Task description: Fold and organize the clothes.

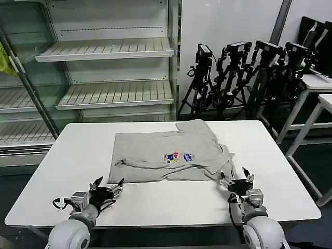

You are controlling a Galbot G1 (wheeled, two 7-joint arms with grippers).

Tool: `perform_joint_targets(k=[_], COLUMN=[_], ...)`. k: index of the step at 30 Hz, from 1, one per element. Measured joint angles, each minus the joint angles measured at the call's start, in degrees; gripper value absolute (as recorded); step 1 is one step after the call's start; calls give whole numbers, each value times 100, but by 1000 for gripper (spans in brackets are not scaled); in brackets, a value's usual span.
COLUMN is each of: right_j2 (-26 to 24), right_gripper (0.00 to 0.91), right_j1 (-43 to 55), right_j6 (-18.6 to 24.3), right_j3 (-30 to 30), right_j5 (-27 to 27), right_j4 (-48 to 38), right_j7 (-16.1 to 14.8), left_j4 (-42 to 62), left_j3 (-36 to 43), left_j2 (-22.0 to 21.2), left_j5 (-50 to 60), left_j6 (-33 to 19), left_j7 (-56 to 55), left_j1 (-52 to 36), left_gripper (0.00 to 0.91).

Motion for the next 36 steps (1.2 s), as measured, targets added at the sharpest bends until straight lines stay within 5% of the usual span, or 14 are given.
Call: perform_joint_targets(k=[3,4,6,9,36], right_j2=[9,9,13,6,-117], right_gripper=[907,584,181,10,0], right_j1=[53,79,122,177,75], right_j6=[-58,-80,-132,-195,-333], right_j3=[-28,-40,-59,-87,-92], right_j5=[34,63,143,258,702], right_j4=[-77,-101,-138,-190,20], right_j7=[16,25,36,31,-32], left_j4=[80,98,128,151,83], left_j3=[9,12,30,45,-1], left_j2=[-22,-25,-35,-47,-94], left_j5=[-49,-57,-73,-108,-347], left_j6=[-16,-28,-52,-77,-186], left_j7=[-28,-35,-42,-44,69], left_j1=[-56,-73,-104,-134,-40], left_gripper=[50,50,50,50,50])
